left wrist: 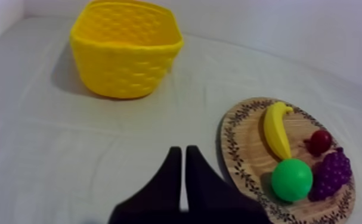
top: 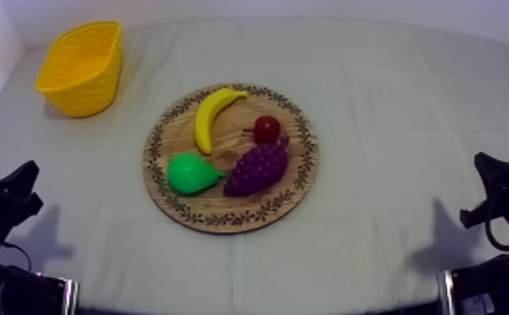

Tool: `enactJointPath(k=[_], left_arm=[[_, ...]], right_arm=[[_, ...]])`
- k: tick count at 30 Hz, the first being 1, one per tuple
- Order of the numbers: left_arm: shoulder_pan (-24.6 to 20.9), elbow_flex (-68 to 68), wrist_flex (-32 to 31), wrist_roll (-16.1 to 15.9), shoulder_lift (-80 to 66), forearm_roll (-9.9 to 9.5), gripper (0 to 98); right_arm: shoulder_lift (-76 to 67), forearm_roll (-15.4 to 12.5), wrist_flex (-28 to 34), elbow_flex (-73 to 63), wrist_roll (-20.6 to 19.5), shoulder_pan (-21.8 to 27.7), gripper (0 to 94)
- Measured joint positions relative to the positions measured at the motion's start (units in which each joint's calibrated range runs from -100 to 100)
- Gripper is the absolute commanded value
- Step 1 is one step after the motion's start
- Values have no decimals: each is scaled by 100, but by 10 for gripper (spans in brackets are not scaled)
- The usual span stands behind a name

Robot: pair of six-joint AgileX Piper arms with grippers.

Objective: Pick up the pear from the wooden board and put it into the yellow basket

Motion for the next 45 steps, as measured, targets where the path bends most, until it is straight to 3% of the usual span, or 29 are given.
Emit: enactJointPath(k=[11,20,26,34,45], left_arm=[[943,-448,-98,-138,1200,133,0],[1550,-1704,582,-111,2967,173,0],[1851,-2984,1653,-100,4364,244,0],[1827,-4827,2847,-332,6184,412,0],[1261,-7006,4315,-1093,8445,480,0]], right_arm=[[0,0,0,0,10,-3,4],[0,0,0,0,13,-3,4],[0,0,0,0,13,-3,4],[0,0,0,0,13,0,4],[0,0,0,0,17,-4,4]])
